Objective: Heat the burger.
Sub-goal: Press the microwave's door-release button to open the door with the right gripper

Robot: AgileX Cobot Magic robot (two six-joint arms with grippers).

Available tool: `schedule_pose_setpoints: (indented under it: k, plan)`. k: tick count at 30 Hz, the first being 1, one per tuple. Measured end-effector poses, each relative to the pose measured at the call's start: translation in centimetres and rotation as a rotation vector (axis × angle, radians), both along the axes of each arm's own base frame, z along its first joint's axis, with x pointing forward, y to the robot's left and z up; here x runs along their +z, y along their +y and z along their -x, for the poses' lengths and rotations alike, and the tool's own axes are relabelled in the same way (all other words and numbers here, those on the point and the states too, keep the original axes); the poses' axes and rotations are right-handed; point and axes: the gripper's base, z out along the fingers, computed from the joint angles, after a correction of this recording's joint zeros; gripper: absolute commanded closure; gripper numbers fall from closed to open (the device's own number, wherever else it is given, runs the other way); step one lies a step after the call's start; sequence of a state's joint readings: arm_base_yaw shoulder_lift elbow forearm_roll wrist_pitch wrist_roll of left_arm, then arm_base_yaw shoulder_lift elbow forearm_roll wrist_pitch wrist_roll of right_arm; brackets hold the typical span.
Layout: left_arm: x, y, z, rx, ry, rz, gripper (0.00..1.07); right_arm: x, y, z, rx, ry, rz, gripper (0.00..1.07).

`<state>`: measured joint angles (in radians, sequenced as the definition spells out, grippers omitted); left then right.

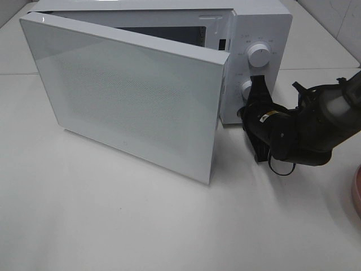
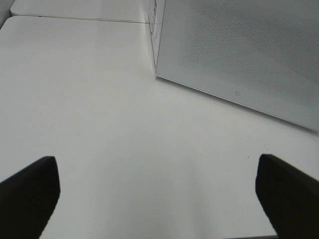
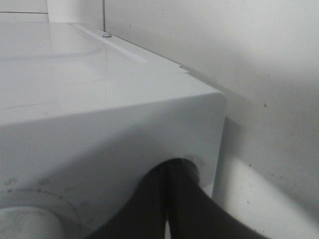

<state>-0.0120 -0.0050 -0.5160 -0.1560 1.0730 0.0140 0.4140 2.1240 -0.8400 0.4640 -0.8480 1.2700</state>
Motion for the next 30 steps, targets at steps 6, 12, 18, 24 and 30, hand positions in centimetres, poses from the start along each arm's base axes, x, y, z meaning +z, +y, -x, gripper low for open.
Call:
schedule_pose_setpoints:
  k: [6,12,18,24,30]
  plan:
    - [0.0,0.0,0.0,0.0,0.0,0.0,0.07,0.0,-0.01,0.0,-0.001,0.0,-0.001,1.07]
    - [0.0,0.0,0.0,0.0,0.0,0.0,0.07,-0.01,0.06,0.02,-0.01,0.008,-0.026,1.07]
    - [0.0,0.0,0.0,0.0,0.0,0.0,0.07,0.03,0.13,0.04,-0.005,0.019,-0.043,1.07]
    - [0.0,0.0,0.0,0.0,0.0,0.0,0.07,-0.1,0.33,0.07,0.045,0.042,-0.045,1.07]
    - [0.0,0.0,0.0,0.0,0.0,0.0,0.07,-0.11,0.7,0.38,0.04,0.038,-0.07,1.07]
